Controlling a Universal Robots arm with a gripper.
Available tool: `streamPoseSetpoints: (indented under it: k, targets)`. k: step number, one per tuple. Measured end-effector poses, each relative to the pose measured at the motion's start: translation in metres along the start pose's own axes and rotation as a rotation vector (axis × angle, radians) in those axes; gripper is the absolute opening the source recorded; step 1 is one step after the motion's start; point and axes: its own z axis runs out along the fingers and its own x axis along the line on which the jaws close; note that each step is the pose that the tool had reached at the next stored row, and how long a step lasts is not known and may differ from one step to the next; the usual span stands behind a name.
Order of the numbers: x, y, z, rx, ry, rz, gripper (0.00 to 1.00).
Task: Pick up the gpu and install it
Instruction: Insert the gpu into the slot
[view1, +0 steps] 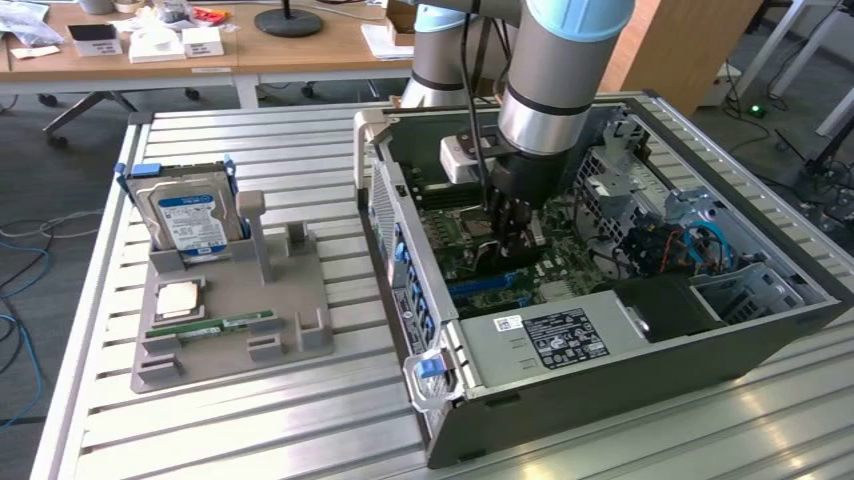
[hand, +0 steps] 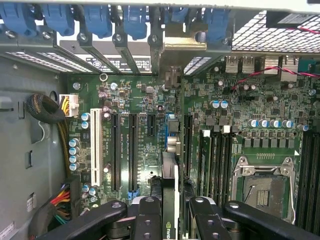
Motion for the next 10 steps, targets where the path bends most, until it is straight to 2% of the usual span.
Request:
streamPoseSetpoints:
  k: [10]
  targets:
    - [0.0003, 0.0007, 0.0027, -0.0001, 0.0002, 0.000, 0.26]
